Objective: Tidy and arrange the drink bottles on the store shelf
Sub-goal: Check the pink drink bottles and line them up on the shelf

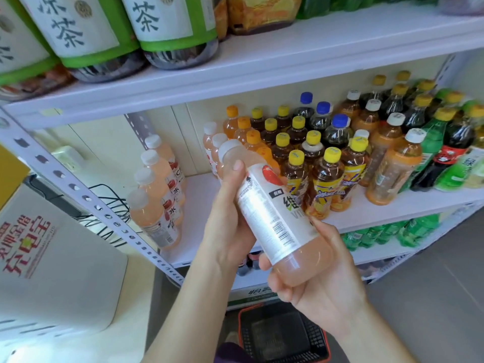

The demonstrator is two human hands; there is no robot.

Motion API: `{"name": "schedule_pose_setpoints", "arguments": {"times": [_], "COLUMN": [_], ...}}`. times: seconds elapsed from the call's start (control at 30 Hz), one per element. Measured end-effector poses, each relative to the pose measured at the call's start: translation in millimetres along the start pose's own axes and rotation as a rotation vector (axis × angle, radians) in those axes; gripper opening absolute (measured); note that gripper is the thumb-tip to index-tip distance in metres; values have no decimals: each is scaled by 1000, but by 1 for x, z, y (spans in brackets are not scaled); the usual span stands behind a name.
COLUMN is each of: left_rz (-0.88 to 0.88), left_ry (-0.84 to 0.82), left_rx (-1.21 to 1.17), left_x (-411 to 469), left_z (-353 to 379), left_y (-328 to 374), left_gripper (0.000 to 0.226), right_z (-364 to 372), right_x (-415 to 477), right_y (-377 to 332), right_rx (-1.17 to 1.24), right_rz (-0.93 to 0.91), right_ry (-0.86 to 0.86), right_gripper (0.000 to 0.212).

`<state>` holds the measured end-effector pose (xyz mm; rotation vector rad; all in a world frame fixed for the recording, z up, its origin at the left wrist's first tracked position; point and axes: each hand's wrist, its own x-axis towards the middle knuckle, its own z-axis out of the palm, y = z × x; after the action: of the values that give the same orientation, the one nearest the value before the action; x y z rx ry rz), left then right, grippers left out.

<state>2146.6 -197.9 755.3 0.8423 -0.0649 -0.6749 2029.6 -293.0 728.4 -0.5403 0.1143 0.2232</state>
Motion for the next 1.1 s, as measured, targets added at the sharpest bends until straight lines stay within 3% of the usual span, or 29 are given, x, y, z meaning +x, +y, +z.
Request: {"name": "schedule_pose_setpoints", "arguments": {"times": [0.1,0.2,0.27,0.33,0.4,0.47,0.53,0.6,0.73,0.9,1.0,1.1], "left_rz": [10,69,167,250,252,205,139,71,45,121,206,275], "left_ry": [41,74,130,190,212,195,116,-13,-64,14,54,126], "left_rx": [56,110,212,297,285,215,146,101,99,160,245,364], "left_x": [-1,-1,-1,-1,-2,-2,-3,-5,-6,-4,-2,1], "left_z": [2,0,0,0,0,-1,-3,-4,-1,0,1,6], "left_y": [1,3,4,4,4,8,13,14,11,10,12,7], "left_gripper": [89,75,55,51,51,54,52,47,70,63,65,74], "right_z": [-3,-8,-12,-14,-16,-13,-11,-8,-12,-19,-25,-25], "right_x": [0,1,2,1,1,1,1,0,1,9,19,11], "right_y": [-1,0,0,0,1,-1,-5,-8,-4,-9,-15,-10], "right_rx": [-69,-232,-504,-937,-1113,-888,-483,-192,52,-146,-669,-953], "right_rz": [1,-51,-163,-291,-414,-393,-246,-75,57,7,-91,-357], "right_ry": [14,85,151,300,412,351,260,146,-15,117,360,353], "right_gripper": [64,57,54,67,68,56,46,54,65,58,44,69]}}
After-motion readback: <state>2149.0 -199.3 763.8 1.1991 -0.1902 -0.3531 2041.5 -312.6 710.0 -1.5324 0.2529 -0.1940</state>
